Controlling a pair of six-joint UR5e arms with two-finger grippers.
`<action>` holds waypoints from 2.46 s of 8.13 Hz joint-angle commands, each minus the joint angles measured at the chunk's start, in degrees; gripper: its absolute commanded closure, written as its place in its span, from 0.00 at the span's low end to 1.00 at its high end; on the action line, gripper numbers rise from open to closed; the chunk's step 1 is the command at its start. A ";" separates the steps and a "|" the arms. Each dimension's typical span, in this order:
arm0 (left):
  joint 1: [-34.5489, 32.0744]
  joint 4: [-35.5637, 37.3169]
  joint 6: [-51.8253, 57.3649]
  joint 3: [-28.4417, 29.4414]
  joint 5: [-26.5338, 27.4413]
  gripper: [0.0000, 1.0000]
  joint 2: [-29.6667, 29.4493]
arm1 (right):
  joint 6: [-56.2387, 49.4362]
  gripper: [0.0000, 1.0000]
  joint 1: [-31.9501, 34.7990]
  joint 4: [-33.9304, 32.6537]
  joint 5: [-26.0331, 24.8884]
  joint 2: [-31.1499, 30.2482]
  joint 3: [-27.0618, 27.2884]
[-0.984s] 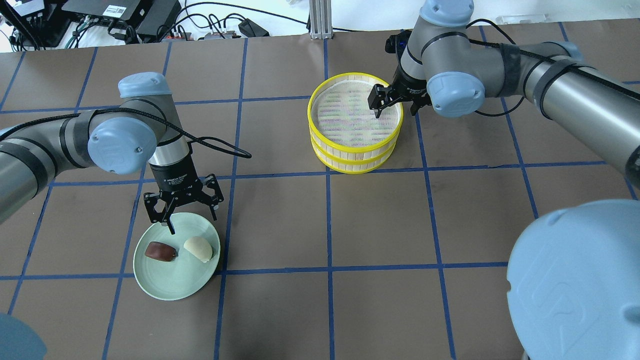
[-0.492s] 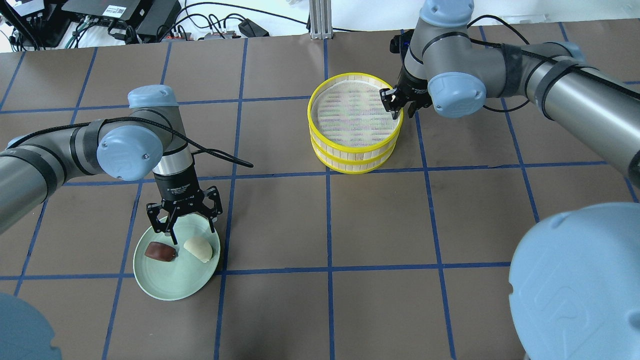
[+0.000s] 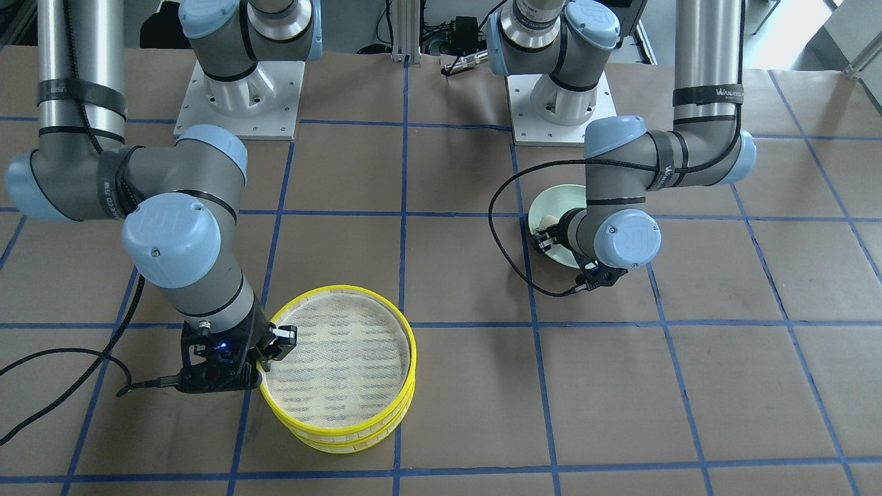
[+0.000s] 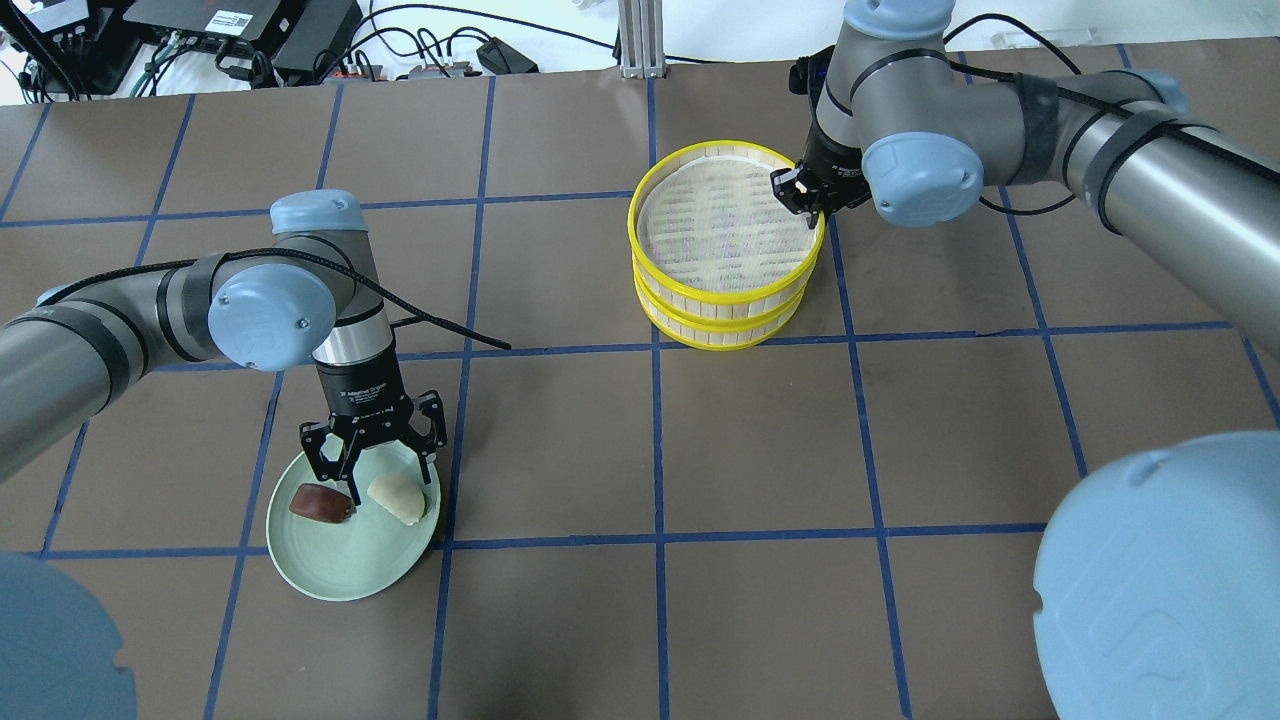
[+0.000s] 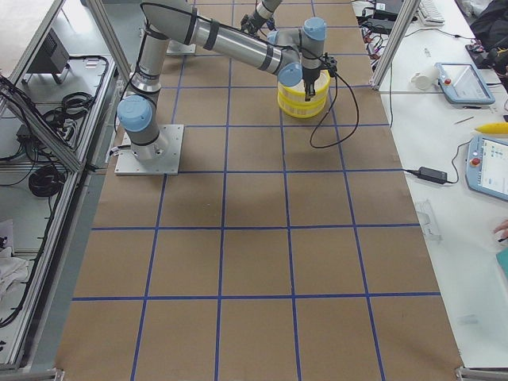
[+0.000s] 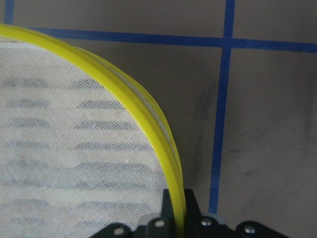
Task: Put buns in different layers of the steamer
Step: 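Grasp the white bun with the left gripper while the right lifts the top tier, then lift the white bun and carry it over the lower steamer tier with the left gripper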
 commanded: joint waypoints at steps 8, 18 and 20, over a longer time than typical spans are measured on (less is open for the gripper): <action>0.00 0.62 0.00 0.62 0.73 1.00 -1.17 | -22.49 1.00 -19.51 9.11 -0.13 -4.57 -1.20; -9.48 18.85 -1.84 19.26 -17.26 1.00 1.93 | -23.56 1.00 -22.43 6.48 -4.43 -2.10 -1.12; -12.20 30.52 -5.24 19.34 -23.41 1.00 -2.27 | -23.56 1.00 -22.43 6.57 -4.43 -2.10 -1.12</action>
